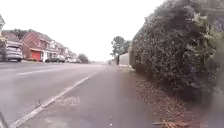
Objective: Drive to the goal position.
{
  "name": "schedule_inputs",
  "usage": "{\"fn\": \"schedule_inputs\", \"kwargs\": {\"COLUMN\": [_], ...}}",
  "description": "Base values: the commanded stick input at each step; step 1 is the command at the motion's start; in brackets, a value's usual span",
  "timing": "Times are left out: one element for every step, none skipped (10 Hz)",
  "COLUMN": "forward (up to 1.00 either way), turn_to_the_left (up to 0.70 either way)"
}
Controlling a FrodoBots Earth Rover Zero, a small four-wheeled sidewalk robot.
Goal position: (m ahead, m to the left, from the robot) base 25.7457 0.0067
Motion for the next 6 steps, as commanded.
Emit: {"fn": "schedule_inputs", "kwargs": {"forward": [1.00,1.00,1.00,1.00,1.00,1.00], "turn_to_the_left": [0.00,0.00,0.00,0.00,0.00,0.00]}}
